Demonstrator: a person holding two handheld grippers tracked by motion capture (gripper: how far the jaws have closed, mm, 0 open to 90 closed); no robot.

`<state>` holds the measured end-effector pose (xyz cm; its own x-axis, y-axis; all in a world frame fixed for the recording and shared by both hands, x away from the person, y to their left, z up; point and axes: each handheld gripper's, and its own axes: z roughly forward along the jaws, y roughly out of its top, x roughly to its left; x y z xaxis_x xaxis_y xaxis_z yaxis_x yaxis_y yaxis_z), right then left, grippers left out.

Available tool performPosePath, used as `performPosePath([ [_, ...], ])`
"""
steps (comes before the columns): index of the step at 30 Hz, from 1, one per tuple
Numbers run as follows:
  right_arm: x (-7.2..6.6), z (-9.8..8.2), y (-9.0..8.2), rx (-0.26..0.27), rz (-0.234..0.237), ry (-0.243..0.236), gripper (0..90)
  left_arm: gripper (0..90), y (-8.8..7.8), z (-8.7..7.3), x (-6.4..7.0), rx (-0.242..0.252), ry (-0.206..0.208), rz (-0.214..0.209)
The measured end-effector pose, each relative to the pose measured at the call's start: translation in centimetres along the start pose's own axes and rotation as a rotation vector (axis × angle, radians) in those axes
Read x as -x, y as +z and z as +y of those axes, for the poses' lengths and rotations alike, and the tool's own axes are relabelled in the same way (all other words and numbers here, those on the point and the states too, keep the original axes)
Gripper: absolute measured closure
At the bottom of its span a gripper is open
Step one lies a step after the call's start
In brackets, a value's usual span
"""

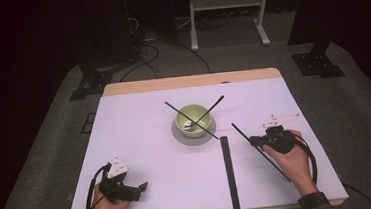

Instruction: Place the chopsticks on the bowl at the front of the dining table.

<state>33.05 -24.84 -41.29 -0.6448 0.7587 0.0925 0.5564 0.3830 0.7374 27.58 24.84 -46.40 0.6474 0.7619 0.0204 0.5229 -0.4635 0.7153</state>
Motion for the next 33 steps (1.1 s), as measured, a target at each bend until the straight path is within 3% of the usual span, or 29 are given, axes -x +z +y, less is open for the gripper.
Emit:
performPosePath([
  [19,-0.2,1.6,0.4,-0.014,0.007,0.001,86.2,0.0,0.0,0.0,0.0,0.000,-0.001,0.000],
  [33,-0.1,3.8,0.2,0.010,0.009,-0.004,86.2,0.0,0.0,0.0,0.0,-0.002,-0.001,-0.001],
])
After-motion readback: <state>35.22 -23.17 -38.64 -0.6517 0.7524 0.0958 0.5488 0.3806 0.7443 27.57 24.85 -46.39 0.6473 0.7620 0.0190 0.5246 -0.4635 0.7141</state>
